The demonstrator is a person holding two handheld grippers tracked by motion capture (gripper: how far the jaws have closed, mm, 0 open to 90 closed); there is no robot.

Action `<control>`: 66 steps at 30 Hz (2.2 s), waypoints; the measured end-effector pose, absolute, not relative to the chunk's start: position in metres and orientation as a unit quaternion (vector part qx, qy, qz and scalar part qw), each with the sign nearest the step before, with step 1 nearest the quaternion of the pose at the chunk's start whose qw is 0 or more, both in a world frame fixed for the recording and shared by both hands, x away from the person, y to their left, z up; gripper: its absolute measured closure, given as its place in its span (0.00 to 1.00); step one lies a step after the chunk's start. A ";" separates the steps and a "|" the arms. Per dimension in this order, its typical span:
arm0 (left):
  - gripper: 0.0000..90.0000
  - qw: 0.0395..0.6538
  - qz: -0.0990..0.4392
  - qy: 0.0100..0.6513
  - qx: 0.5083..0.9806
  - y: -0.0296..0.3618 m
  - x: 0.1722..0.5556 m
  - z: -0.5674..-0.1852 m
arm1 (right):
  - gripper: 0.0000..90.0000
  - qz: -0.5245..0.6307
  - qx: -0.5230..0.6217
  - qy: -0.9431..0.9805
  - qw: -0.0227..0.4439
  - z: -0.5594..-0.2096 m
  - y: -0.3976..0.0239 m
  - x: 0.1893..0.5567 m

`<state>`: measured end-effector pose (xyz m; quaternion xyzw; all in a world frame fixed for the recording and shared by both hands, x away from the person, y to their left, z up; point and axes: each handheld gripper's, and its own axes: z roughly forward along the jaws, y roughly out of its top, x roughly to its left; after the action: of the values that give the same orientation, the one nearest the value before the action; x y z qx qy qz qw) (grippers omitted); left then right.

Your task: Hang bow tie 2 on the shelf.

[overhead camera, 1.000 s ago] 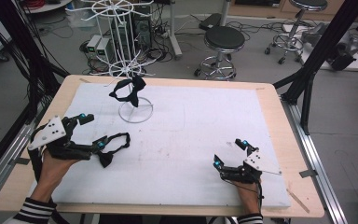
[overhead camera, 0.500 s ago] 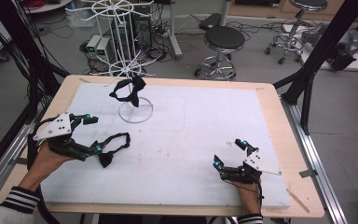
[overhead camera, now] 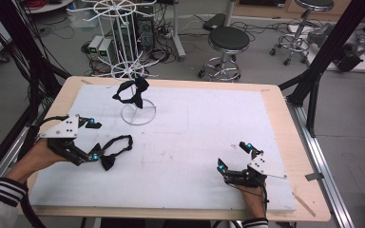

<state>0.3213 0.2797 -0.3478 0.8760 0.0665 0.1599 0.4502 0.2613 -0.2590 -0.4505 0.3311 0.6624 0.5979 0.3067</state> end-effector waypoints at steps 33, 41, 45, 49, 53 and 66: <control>0.13 0.284 0.071 -0.005 0.956 0.267 0.349 -0.387 | 0.01 0.603 0.326 0.658 0.310 -0.451 -0.260 0.261; 0.15 0.248 0.063 -0.007 0.967 0.266 0.352 -0.398 | 0.01 0.602 0.327 0.659 0.309 -0.451 -0.260 0.261; 0.18 0.241 0.062 -0.008 0.969 0.265 0.355 -0.401 | 0.01 0.602 0.327 0.659 0.310 -0.451 -0.260 0.261; 0.25 0.229 0.064 -0.022 0.971 0.264 0.355 -0.404 | 0.01 0.602 0.329 0.660 0.307 -0.451 -0.260 0.261; 0.29 0.220 0.065 -0.031 0.973 0.264 0.355 -0.405 | 0.01 0.602 0.328 0.660 0.308 -0.451 -0.260 0.261; 0.60 0.211 0.054 -0.044 0.975 0.266 0.360 -0.409 | 0.01 0.602 0.328 0.659 0.311 -0.451 -0.260 0.261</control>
<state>0.3599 0.2656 -0.4088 0.9749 -0.0439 0.0537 0.2114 0.2608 -0.2596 -0.4510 0.3277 0.6588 0.6018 0.3106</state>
